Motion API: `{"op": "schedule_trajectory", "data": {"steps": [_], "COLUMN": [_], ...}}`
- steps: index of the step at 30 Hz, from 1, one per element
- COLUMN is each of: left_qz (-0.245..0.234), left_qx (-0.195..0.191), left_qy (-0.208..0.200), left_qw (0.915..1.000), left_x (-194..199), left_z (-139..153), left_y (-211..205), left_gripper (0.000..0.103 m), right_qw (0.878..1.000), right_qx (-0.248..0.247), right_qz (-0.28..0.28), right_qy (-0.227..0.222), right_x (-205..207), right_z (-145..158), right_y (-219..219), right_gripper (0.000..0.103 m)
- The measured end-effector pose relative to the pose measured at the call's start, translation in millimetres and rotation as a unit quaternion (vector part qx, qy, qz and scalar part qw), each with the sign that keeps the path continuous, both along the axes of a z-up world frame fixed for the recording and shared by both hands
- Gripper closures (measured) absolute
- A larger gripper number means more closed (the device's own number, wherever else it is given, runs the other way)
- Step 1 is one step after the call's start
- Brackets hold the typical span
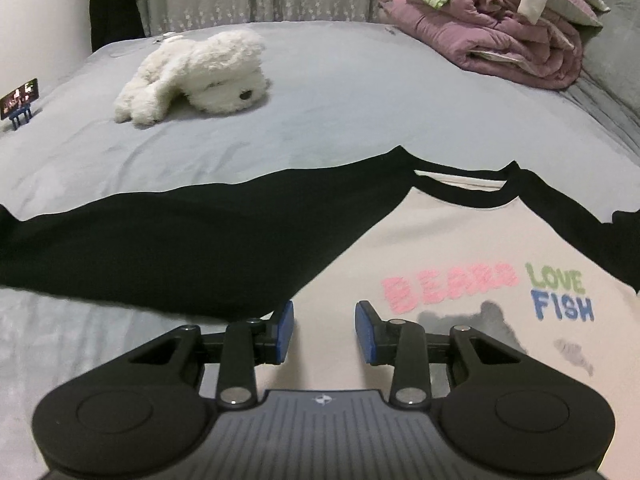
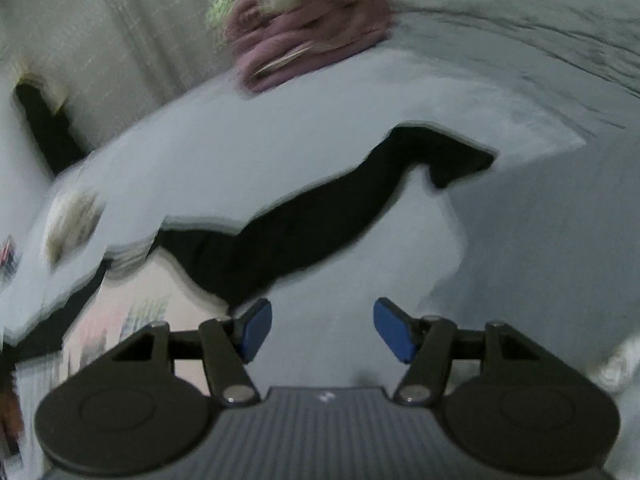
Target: Fold clothes
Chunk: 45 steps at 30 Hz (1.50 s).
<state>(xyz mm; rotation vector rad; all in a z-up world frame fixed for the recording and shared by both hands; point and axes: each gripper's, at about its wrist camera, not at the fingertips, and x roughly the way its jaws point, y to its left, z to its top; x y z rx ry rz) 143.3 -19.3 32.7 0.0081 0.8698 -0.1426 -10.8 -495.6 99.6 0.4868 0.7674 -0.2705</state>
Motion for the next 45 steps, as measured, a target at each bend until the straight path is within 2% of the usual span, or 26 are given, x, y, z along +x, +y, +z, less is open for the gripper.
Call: {"op": "schedule_trajectory", "data": {"steps": [5,9,12,15,17,19,20,21,22,23,25,29,31,32,33,34,36,39,42,45], "left_qz": [-0.008,-0.008,-0.013,-0.019,-0.019,-0.019,-0.020,-0.021,-0.021,-0.021,-0.020,-0.022,-0.022,-0.021,-0.022,-0.023,-0.024,-0.024,-0.025,-0.024], "left_qx": [0.009,0.002,0.011,0.022,0.021,0.020,0.021,0.022,0.022,0.023,0.023,0.028,0.029,0.030,0.033,0.035,0.038,0.034,0.034,0.034], "left_qy": [-0.003,0.001,-0.001,-0.003,-0.002,-0.002,-0.002,-0.002,-0.002,-0.003,-0.003,-0.005,-0.005,-0.006,-0.007,-0.008,-0.010,-0.007,-0.007,-0.006], "left_qw": [0.9999,1.0000,0.9999,0.9996,0.9996,0.9996,0.9996,0.9995,0.9995,0.9995,0.9995,0.9994,0.9993,0.9993,0.9992,0.9991,0.9989,0.9991,0.9991,0.9991], "left_x": [4.6,7.6,6.9,6.0,6.4,6.9,7.1,7.0,7.0,6.7,7.0,6.9,6.9,6.8,6.5,5.9,5.5,7.0,7.5,7.7], "left_z": [-5.7,-7.8,-10.2,-12.3,-13.0,-14.1,-14.5,-14.5,-14.4,-14.3,-14.5,-15.1,-15.4,-15.5,-15.8,-15.8,-15.9,-15.8,-15.6,-15.5], "left_y": [-7.5,-10.2,-14.5,-18.3,-18.0,-17.6,-17.7,-17.9,-18.2,-18.2,-18.3,-19.3,-20.6,-21.2,-22.1,-22.8,-23.1,-21.9,-21.6,-21.6], "left_gripper": [0.068,0.068,0.068,0.068,0.068,0.068,0.068,0.068,0.068,0.068,0.068,0.068,0.068,0.068,0.068,0.068,0.068,0.068,0.068,0.068], "right_qw": [0.998,0.995,0.984,0.970,0.968,0.974,0.977,0.978,0.979,0.980,0.983,0.984,0.981,0.980,0.979,0.979,0.979,0.974,0.972,0.971], "right_qx": [0.019,0.050,0.104,0.168,0.178,0.146,0.122,0.094,0.072,0.053,0.026,-0.039,-0.099,-0.124,-0.139,-0.139,-0.102,-0.074,-0.079,-0.084], "right_qz": [-0.060,-0.087,-0.139,-0.174,-0.177,-0.175,-0.175,-0.180,-0.185,-0.187,-0.184,-0.147,-0.131,-0.129,-0.138,-0.146,-0.168,-0.197,-0.199,-0.207], "right_qy": [-0.008,0.022,0.037,0.027,0.017,0.016,0.024,0.038,0.048,0.048,0.011,-0.096,-0.104,-0.091,-0.051,-0.011,0.053,0.079,0.097,0.088], "right_x": [52.5,97.7,119.6,133.3,143.3,156.1,162.9,168.1,170.3,169.7,159.0,122.8,108.9,105.2,107.5,110.7,111.9,103.4,101.5,88.5], "right_z": [3.2,-13.9,-33.4,-50.2,-54.8,-55.7,-56.7,-58.0,-58.1,-55.9,-42.2,4.7,16.2,17.3,10.1,0.0,-22.0,-34.6,-38.7,-30.7], "right_y": [-56.0,-94.7,-118.3,-136.5,-140.3,-136.7,-134.0,-131.2,-128.8,-126.2,-119.9,-94.9,-78.4,-72.9,-73.1,-76.2,-86.0,-91.9,-89.5,-90.1], "right_gripper": [0.044,0.045,0.045,0.045,0.045,0.045,0.052,0.082,0.086,0.087,0.087,0.087,0.086,0.085,0.085,0.085,0.085,0.082,0.078,0.078]}}
